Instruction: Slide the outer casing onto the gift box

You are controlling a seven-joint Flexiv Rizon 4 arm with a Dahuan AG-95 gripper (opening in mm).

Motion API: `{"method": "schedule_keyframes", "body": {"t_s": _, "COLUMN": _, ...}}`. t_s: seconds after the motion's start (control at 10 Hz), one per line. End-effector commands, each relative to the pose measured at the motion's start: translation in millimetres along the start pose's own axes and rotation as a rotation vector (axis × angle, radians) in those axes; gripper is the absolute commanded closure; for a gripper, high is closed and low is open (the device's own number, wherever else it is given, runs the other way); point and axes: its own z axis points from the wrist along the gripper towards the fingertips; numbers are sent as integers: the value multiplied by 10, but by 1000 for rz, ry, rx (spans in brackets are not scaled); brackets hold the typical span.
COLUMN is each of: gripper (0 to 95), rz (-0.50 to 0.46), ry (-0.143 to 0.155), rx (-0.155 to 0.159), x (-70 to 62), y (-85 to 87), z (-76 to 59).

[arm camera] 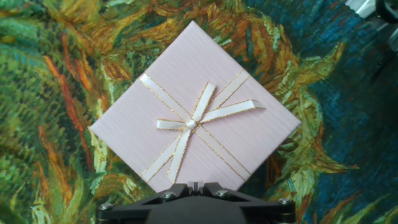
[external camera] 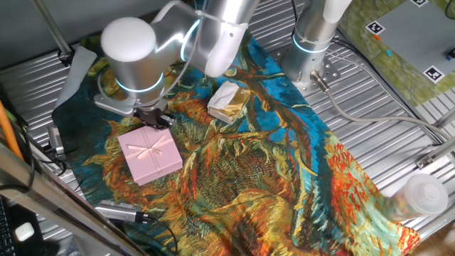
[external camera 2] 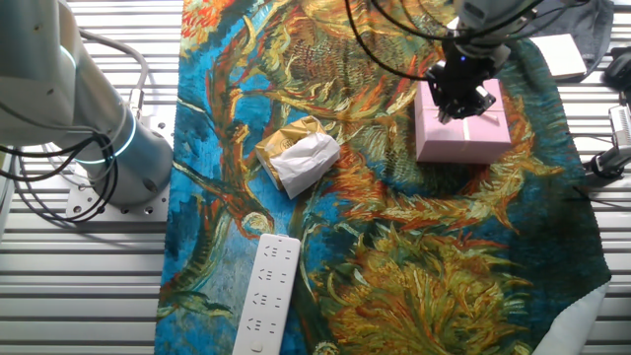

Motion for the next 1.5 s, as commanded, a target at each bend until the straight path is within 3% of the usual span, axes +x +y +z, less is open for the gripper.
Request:
{"method": "schedule_keyframes", "body": {"t_s": 0.1, "gripper": 950, "rz": -10, "ry": -3, "rx": 1, "x": -16, "y": -34, "z": 99}}
{"method": "schedule_keyframes", "body": {"t_s": 0.4, "gripper": 950, "rz": -19, "ry": -13, "rx": 6, "x": 3, "y": -62, "z": 205}}
{"method": "schedule_keyframes", "body": {"t_s": 1.1, "gripper": 950, "rz": -14, "ry": -31, "rx": -2, "x": -23, "y": -70, "z": 302}}
{"method": "schedule_keyframes", "body": {"t_s": 1.3, "gripper": 950, "rz": -30, "ry": -34, "rx": -11, "x": -18, "y": -53, "z": 206}}
{"method": "schedule_keyframes", "body": {"t_s": 1.4, "gripper": 950, "rz": -11, "ry": -17, "rx": -17, "x": -52, "y": 26, "z": -43}}
{"method": "schedule_keyframes", "body": {"t_s": 1.5, "gripper": 950, "rz": 5, "ry": -13, "rx": -16, "x": -104, "y": 87, "z": -149}}
